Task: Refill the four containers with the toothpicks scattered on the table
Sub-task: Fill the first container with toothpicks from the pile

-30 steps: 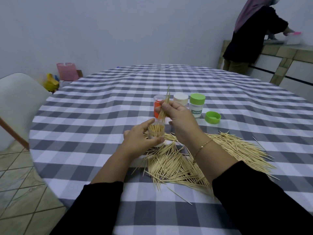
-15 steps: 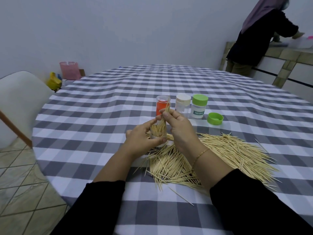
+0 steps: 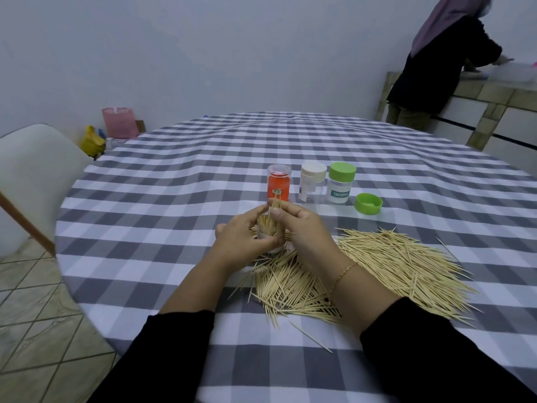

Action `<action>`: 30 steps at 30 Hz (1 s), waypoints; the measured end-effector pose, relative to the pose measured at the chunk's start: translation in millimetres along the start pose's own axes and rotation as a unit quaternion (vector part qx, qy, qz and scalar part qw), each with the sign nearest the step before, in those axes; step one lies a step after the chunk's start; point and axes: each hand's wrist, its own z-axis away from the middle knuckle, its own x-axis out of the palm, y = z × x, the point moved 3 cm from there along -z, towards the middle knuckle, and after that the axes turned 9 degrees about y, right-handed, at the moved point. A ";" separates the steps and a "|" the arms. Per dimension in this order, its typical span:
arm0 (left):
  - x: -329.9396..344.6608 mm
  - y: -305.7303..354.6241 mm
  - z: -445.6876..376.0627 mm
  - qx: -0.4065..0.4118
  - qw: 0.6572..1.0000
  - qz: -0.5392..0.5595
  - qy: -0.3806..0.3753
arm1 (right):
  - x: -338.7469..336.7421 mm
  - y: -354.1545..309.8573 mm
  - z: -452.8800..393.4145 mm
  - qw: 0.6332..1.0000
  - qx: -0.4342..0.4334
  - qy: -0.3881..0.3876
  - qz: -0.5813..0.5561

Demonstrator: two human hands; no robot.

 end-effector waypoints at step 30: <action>-1.4 4.8 3.0 -0.025 1.000 -0.008 -0.009 | -25.0 -30.1 12.6 0.913 -0.213 -0.038 0.346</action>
